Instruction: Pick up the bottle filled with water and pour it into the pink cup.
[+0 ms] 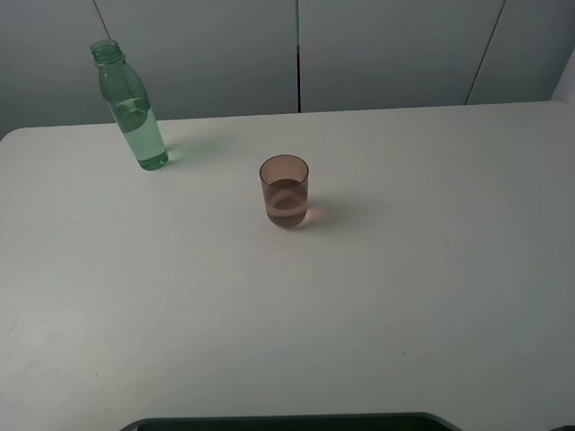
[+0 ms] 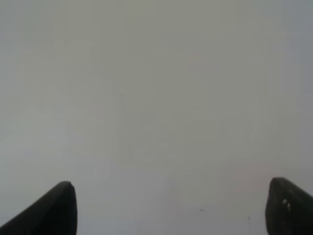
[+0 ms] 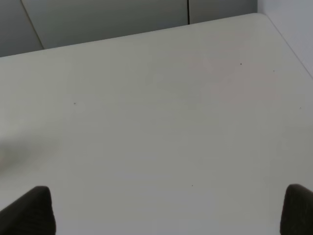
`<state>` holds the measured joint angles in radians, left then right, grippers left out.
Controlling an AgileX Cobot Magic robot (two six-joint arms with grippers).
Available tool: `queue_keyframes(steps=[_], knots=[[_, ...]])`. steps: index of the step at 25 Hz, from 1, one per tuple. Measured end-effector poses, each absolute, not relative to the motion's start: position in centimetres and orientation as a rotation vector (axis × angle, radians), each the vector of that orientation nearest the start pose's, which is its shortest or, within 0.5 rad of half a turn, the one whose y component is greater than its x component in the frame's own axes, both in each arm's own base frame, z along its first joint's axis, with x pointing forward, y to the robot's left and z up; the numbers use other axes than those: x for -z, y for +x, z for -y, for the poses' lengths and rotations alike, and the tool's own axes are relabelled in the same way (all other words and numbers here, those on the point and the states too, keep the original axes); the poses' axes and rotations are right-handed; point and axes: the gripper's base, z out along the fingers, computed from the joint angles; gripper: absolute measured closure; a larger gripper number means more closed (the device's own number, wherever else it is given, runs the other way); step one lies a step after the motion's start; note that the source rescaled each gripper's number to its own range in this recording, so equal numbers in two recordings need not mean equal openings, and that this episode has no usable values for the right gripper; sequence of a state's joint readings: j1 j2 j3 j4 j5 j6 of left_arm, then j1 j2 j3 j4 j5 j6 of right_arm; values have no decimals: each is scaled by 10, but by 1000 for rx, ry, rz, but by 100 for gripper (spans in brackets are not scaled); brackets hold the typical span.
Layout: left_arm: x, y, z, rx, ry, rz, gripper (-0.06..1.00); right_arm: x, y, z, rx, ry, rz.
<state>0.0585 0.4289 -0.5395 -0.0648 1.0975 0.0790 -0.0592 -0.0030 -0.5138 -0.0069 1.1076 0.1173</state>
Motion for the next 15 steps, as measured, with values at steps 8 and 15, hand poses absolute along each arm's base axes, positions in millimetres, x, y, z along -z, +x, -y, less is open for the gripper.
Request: queue_keyframes(steps=[8,15], knots=[[-279,19,5,45,111,-2221,-5,-277,-9,0,-27,183,-2066],[-280,-7,4,33,112,-2054,-5,-277,-9,0,-27,183,-2066]])
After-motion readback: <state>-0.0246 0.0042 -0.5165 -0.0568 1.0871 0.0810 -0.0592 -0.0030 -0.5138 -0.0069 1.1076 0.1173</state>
